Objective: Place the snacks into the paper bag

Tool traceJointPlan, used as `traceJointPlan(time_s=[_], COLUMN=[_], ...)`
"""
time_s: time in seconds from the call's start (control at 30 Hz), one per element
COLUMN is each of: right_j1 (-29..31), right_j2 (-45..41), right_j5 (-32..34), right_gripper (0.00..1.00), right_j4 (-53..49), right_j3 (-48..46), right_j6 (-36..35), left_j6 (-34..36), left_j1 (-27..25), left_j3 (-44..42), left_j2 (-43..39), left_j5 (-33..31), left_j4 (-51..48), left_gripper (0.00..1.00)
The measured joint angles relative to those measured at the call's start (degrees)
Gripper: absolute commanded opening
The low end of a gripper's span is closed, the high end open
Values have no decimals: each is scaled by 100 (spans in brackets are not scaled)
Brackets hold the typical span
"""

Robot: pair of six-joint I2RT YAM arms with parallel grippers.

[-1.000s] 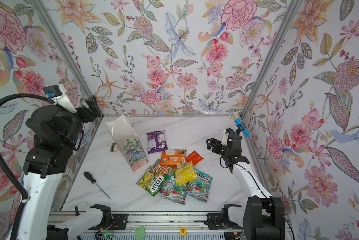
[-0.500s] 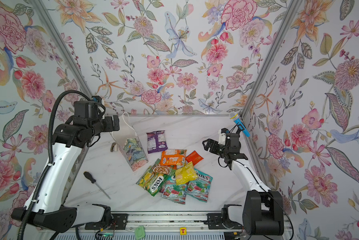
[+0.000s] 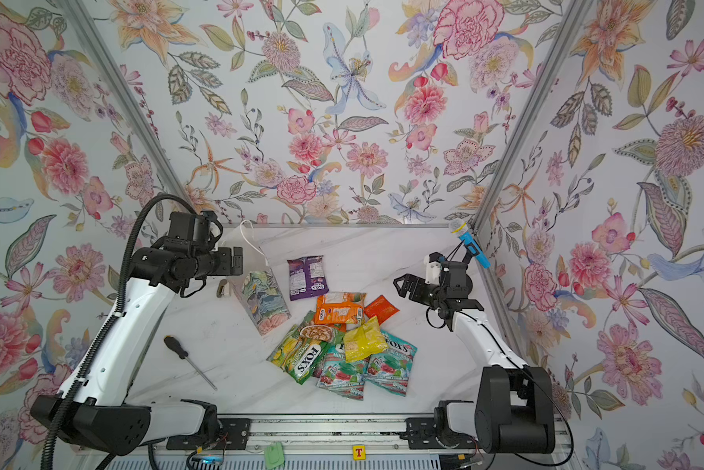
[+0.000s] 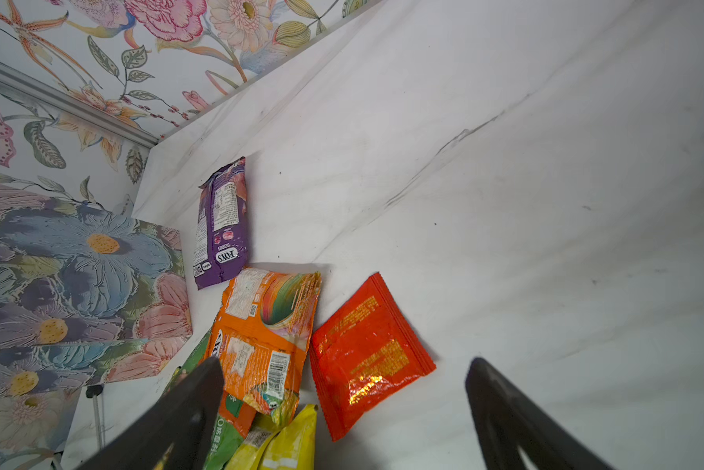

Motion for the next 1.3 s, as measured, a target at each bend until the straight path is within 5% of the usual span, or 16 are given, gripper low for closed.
traceJointPlan(time_s=[0.67, 1.3], right_j1=[96, 223], right_j2=[238, 413], right_j5=[-157, -199], right_gripper=[94, 94], right_j4=[24, 111], right_j3=[0, 28], right_j6=[-11, 50], left_j6=[4, 70], left_j1=[129, 151], left_j3=[-627, -627], left_j2=[-94, -94], left_j5=[289, 935], left_j4=[-15, 90], left_gripper=[90, 48])
